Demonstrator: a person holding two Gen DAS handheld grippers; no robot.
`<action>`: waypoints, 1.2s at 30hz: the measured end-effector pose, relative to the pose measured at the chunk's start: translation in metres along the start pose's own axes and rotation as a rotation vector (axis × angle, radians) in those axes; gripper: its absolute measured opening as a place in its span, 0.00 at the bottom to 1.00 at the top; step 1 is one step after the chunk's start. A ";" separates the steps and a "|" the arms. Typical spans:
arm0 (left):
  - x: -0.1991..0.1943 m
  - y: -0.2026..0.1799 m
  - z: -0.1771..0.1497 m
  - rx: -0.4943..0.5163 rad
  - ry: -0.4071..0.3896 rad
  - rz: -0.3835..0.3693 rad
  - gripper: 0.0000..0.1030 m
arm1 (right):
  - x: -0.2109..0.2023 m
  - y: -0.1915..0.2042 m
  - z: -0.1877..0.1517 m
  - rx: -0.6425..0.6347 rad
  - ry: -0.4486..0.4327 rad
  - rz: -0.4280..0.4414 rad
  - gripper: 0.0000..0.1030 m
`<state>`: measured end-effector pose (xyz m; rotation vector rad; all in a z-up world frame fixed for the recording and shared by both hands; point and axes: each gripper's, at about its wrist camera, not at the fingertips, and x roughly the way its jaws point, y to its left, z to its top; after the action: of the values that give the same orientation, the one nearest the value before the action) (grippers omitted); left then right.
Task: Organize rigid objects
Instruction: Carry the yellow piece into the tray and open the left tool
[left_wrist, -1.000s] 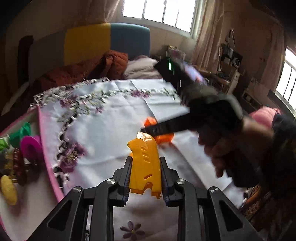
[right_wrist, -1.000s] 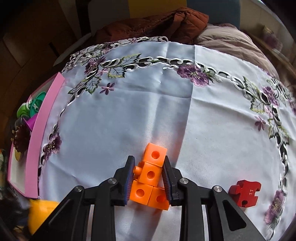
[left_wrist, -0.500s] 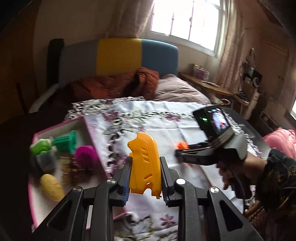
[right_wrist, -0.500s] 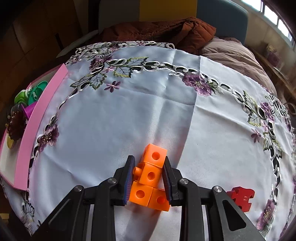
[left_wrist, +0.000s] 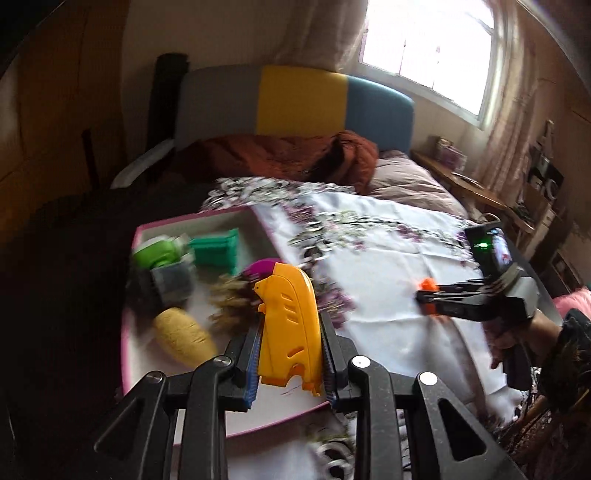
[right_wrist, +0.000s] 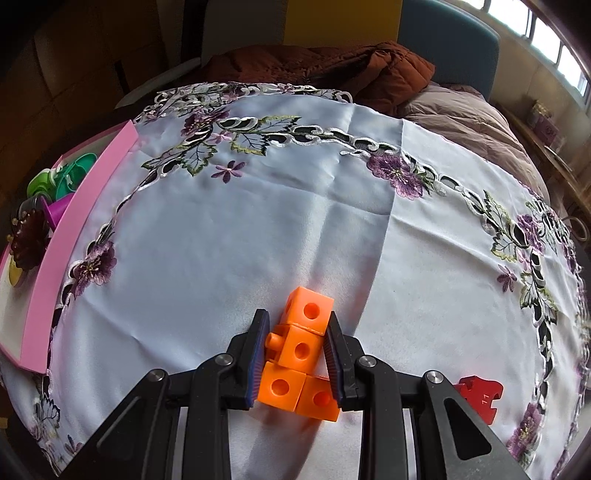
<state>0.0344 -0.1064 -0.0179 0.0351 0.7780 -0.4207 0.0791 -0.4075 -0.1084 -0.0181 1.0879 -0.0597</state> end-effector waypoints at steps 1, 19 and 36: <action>-0.002 0.010 -0.002 -0.023 0.006 0.007 0.26 | 0.000 0.000 0.000 0.000 0.000 0.000 0.29; 0.008 0.089 -0.036 -0.188 0.097 0.071 0.26 | -0.001 0.004 0.001 -0.024 0.000 -0.022 0.29; 0.021 0.084 -0.045 -0.129 0.123 0.166 0.32 | -0.001 0.005 0.001 -0.036 0.001 -0.034 0.29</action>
<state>0.0498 -0.0289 -0.0749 0.0052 0.9148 -0.2120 0.0795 -0.4023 -0.1074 -0.0686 1.0896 -0.0709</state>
